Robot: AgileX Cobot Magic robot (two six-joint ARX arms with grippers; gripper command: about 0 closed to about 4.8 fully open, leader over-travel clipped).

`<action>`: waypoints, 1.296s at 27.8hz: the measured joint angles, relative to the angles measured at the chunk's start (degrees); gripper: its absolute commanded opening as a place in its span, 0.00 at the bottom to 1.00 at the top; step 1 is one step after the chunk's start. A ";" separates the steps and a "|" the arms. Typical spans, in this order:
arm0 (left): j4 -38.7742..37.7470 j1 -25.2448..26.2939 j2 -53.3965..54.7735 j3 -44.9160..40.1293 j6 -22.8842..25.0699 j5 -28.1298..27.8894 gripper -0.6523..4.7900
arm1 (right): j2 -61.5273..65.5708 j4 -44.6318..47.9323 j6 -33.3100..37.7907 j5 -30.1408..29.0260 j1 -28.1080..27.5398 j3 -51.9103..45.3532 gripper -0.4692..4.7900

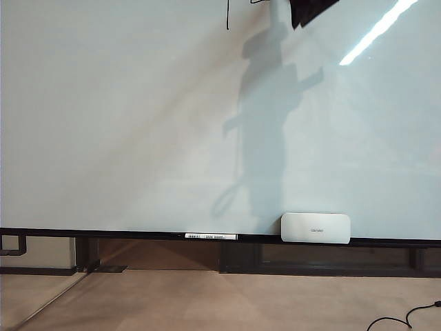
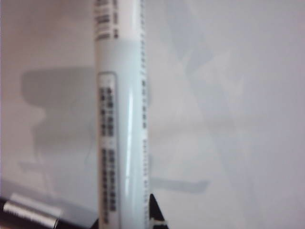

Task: Reach to the right to find the marker pen, pick it up, and write the number 19 on the whiteboard.

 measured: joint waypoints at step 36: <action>0.02 0.00 -0.02 0.02 0.02 0.00 0.11 | 3.82 -7.72 3.21 -3.48 -0.15 -0.39 0.09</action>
